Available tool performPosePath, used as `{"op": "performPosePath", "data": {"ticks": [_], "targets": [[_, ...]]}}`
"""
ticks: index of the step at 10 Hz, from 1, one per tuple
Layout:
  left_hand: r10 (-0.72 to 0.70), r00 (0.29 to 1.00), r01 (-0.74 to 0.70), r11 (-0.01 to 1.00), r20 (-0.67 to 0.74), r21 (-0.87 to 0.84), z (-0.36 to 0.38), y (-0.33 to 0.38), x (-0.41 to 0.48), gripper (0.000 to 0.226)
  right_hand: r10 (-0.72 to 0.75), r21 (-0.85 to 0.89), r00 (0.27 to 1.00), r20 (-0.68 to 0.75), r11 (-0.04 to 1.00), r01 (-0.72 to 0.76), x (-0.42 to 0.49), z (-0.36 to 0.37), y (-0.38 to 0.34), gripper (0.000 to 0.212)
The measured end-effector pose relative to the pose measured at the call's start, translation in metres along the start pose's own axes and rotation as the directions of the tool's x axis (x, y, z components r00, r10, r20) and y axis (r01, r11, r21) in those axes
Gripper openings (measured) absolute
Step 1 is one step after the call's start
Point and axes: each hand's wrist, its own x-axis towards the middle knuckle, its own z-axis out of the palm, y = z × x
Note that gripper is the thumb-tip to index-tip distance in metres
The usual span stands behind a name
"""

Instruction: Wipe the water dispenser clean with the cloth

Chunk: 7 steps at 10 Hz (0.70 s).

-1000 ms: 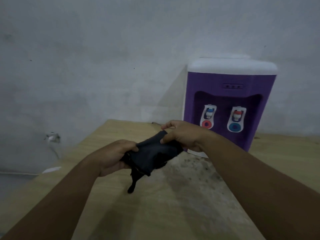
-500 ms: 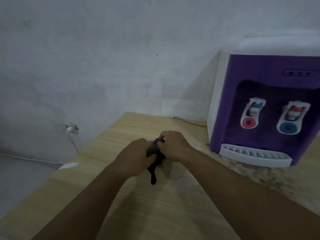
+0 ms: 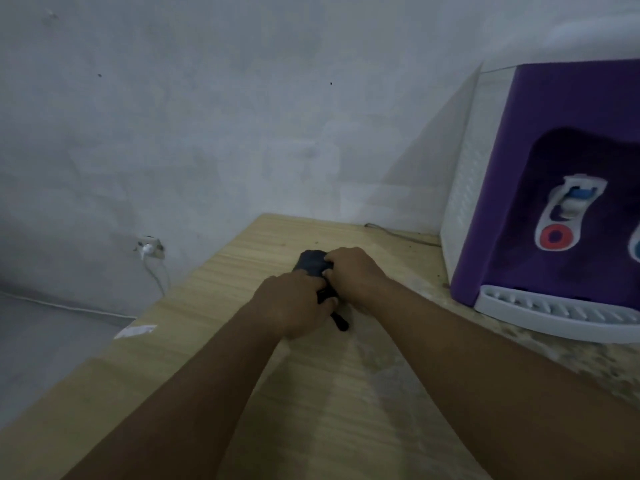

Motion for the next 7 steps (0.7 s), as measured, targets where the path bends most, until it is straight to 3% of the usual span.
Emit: {"op": "performPosePath", "data": {"ticks": [2,4,7], "targets": [[0.019,1.0,-0.017,0.996,0.014,-0.085,0.011,-0.025,0.031,0.04,0.067,-0.109,0.993,-0.094,0.991,-0.077,0.026,0.008,0.0,0.025],[0.019,0.999,-0.014,0.991,0.035,-0.134,0.013,-0.021,0.044,0.044,0.045,-0.145,0.998,-0.032,0.988,-0.049,0.041,0.007,0.01,0.027],[0.032,0.998,-0.028,0.996,0.047,-0.088,-0.025,-0.002,0.023,0.026,0.04,-0.013,0.999,0.009,0.999,-0.04,-0.01,-0.041,0.037,0.033]]}}
